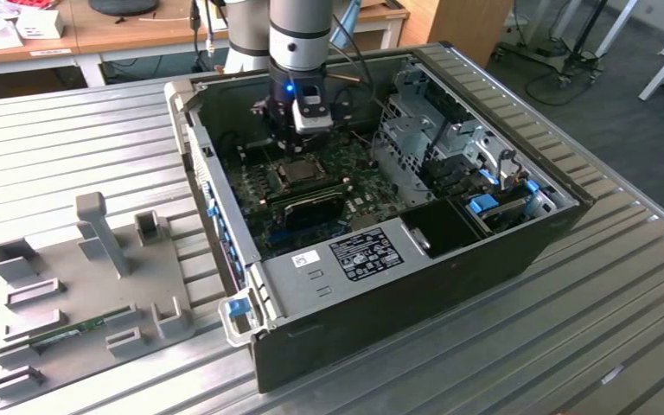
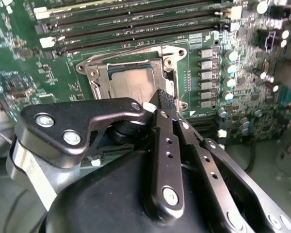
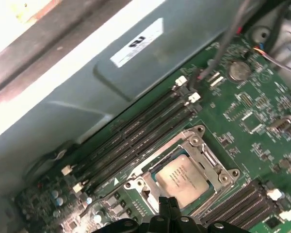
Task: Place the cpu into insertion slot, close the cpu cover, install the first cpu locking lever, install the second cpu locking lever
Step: 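Close the cpu cover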
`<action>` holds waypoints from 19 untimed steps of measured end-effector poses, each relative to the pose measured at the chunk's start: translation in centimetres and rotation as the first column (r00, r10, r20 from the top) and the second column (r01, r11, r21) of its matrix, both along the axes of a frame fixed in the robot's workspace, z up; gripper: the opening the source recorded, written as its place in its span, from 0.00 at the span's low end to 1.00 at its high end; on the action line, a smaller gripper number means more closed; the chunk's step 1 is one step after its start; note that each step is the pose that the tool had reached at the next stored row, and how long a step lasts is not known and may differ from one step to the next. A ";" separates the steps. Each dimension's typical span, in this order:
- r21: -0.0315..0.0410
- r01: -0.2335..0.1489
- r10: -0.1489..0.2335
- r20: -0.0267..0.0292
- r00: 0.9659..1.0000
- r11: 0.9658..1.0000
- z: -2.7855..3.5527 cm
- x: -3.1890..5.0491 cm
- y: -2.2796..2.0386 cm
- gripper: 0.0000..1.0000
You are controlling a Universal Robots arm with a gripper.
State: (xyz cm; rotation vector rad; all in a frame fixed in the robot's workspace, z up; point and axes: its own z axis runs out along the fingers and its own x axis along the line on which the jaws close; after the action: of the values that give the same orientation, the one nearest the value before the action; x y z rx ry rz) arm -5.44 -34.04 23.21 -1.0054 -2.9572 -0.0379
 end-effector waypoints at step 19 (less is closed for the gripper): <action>0.000 -0.198 0.198 0.000 0.980 0.980 0.00 0.00 0.00 0.11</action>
State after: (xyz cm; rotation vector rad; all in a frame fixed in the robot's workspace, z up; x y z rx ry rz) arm -5.44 -34.04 23.21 -0.7063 -3.0402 -0.0349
